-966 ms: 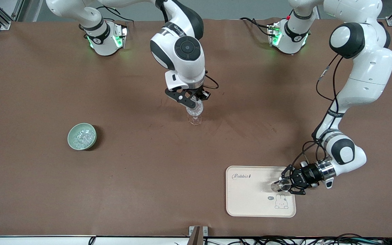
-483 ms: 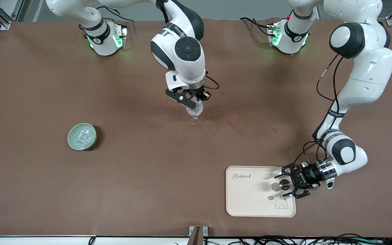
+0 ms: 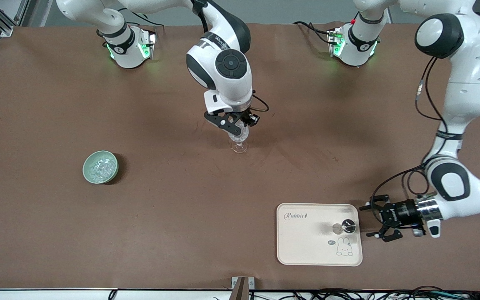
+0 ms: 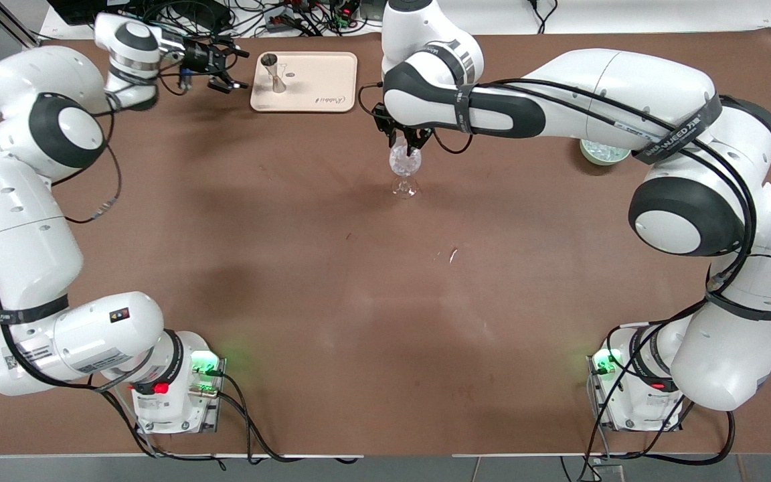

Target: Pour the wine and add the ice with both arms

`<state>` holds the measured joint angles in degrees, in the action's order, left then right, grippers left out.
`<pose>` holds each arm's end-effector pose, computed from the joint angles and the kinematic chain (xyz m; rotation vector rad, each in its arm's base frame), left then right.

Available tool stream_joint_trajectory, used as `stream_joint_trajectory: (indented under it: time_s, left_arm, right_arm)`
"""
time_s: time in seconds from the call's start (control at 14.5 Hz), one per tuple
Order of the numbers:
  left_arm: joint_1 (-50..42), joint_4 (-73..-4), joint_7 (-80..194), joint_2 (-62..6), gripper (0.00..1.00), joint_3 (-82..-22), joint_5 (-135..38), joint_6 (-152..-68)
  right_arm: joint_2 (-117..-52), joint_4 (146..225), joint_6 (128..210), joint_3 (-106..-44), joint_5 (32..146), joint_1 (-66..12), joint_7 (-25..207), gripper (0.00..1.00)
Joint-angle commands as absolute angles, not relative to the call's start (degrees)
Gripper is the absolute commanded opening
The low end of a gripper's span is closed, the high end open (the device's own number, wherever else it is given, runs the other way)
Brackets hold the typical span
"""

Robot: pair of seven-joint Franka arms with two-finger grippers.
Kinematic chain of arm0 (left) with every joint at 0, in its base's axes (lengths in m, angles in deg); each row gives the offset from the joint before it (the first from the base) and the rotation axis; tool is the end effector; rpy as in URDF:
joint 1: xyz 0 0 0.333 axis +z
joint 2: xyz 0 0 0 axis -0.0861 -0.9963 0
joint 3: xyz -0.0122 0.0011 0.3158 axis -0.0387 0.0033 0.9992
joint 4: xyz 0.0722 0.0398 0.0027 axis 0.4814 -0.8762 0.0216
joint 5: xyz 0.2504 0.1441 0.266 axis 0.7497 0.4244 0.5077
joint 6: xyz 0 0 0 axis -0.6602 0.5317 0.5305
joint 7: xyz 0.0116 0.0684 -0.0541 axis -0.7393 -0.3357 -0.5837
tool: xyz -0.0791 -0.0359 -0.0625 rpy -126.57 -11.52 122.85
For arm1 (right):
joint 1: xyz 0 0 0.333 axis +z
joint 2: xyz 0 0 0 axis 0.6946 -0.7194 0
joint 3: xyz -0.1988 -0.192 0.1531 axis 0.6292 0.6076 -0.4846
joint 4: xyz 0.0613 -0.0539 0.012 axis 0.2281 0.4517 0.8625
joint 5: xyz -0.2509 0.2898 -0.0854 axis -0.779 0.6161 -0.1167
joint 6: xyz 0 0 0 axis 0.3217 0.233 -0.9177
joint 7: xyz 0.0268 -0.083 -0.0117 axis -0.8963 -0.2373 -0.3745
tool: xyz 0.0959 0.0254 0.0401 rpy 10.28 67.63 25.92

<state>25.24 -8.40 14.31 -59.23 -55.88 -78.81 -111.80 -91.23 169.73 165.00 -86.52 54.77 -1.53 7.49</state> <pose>0.7549 0.0264 0.2077 1.7793 1.4481 -0.5785 0.4704 0.5184 0.3804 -3.0021 0.8519 0.1529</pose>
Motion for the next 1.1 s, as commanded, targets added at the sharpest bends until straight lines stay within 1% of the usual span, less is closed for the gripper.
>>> stream_joint_trajectory:
  time_s: [0.0, 0.07, 0.21, 0.34, 0.62, 0.76, 0.9, 1.03]
  left_arm:
    - [25.86, -11.18, 14.32, -52.17, 1.0, -55.89, -67.0, -108.51]
    - [25.77, -11.09, 14.32, -50.06, 1.0, -56.15, -62.51, -107.19]
    - [25.59, -11.0, 14.84, -46.36, 1.0, -56.33, -57.22, -104.21]
    - [24.98, -10.92, 15.11, -42.23, 1.0, -56.42, -51.42, -101.57]
    - [24.36, -11.0, 20.63, -35.81, 1.0, -59.05, -36.84, -97.87]
    - [24.36, -11.0, 25.54, -33.35, 1.0, -60.63, -29.72, -95.94]
    - [24.54, -11.0, 31.94, -31.15, 1.0, -62.04, -25.31, -94.18]
    - [24.63, -11.0, 37.93, -28.78, 1.0, -62.31, -24.41, -93.47]
  right_arm:
    - [-91.33, 169.13, 164.71, -86.04, 55.28, -0.93, 6.88, 0.96]
    - [-91.25, 169.13, 164.53, -86.04, 55.19, -0.93, 6.97, 1.0]
    - [-90.02, 169.13, 164.18, -85.95, 55.02, -1.37, 7.49, 1.0]
    - [-87.04, 169.04, 161.91, -85.69, 55.02, -2.94, 8.37, 1.0]
    - [-80.37, 165.89, 149.8, -85.34, 54.84, -8.48, 17.84, 1.0]
    - [-76.5, 165.61, 144.95, -84.11, 54.49, -11.29, 23.11, 1.0]
    - [-72.37, 165.7, 141.87, -83.4, 50.38, -15.06, 29.79, 1.0]
    - [-69.9, 165.7, 140.36, -83.4, 47.21, -20.06, 36.9, 1.0]
